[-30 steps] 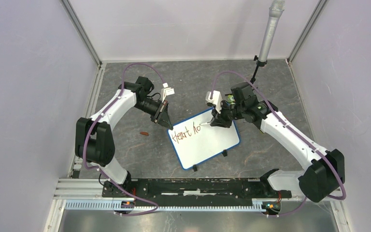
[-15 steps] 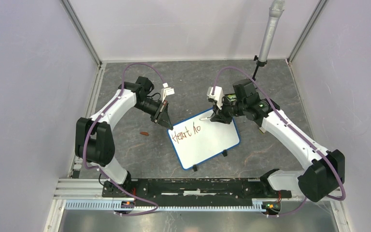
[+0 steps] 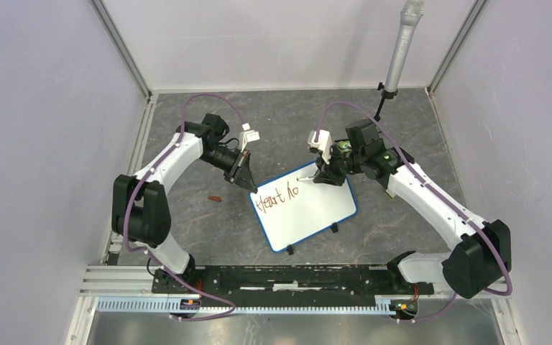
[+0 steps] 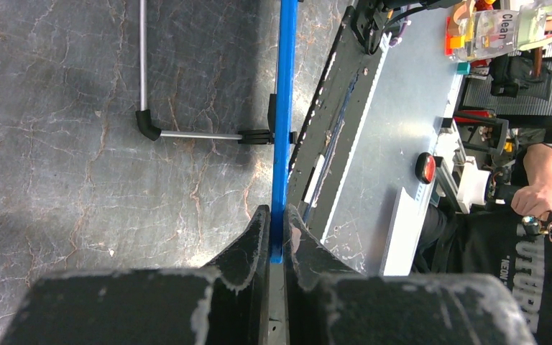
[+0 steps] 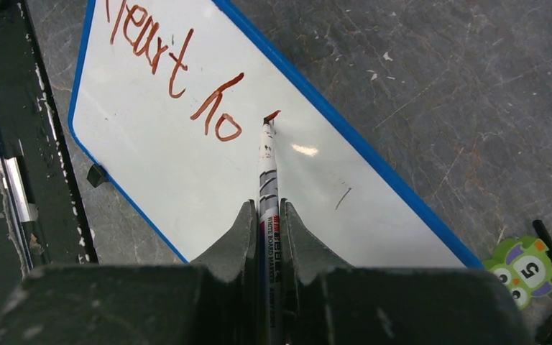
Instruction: Write a sentence on the whiteboard
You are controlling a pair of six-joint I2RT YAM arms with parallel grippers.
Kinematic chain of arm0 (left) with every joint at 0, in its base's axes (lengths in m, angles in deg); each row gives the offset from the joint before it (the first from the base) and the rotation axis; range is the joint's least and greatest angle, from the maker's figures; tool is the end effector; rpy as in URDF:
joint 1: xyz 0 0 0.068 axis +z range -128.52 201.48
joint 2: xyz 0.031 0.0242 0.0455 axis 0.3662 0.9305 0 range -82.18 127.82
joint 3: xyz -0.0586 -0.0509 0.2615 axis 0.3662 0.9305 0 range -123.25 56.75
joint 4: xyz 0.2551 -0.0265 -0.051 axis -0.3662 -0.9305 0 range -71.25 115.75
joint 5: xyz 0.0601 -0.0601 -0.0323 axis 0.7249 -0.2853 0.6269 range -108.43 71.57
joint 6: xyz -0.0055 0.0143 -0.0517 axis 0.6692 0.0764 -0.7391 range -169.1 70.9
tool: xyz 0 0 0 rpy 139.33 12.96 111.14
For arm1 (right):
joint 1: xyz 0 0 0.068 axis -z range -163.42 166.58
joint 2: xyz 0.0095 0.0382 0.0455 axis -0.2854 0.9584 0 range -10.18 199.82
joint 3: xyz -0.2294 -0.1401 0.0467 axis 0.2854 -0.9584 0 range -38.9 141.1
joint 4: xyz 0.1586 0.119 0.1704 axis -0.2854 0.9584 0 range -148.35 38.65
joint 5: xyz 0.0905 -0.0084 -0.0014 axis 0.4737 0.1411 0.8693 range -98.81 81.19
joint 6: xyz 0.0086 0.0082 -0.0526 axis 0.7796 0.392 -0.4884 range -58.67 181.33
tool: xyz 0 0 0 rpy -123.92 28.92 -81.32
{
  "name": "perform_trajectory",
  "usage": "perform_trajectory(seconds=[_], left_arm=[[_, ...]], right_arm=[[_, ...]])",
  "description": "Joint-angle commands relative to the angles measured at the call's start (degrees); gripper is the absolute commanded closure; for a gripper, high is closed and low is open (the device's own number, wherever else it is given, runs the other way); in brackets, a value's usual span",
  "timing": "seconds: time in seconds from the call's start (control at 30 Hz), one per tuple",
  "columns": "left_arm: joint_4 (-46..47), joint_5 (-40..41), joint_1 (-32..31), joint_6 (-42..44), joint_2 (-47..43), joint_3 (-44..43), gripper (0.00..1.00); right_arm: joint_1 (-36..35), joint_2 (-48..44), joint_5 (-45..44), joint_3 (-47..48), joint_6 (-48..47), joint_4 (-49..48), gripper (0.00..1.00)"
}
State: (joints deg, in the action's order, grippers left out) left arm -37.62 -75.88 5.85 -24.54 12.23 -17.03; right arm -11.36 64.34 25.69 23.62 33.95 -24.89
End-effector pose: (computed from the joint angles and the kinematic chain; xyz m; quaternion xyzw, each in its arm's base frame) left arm 0.2813 -0.1100 0.2538 0.3246 0.8138 -0.4749 0.0831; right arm 0.2328 0.1463 0.3021 -0.5098 0.7306 0.2762 0.3606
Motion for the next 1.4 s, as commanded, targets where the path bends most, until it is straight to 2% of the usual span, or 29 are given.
perform_trajectory(seconds=[0.0, 0.37, 0.63, 0.93, 1.37], left_arm=[[-0.93, 0.5, -0.27, 2.33, -0.1, -0.51, 0.98], [-0.93, 0.5, -0.27, 2.28, -0.12, -0.39, 0.98], [-0.96, 0.23, -0.27, 2.37, -0.33, -0.44, 0.98], [-0.96, 0.08, -0.36, 2.42, -0.49, -0.4, 0.98], [-0.89, 0.23, -0.36, 2.5, -0.5, -0.44, 0.98]], right_arm=[[0.3, -1.31, 0.3, -2.15, -1.04, -0.51, 1.0], [0.26, -3.78, 0.84, -5.3, -3.94, 2.95, 1.0], [0.37, -4.91, -1.08, -0.6, -4.54, 4.47, 1.0], [0.79, -3.69, -3.56, 0.11, -3.01, 2.11, 1.0], [0.79, -0.71, -2.27, 1.39, -1.59, -0.01, 1.0]])
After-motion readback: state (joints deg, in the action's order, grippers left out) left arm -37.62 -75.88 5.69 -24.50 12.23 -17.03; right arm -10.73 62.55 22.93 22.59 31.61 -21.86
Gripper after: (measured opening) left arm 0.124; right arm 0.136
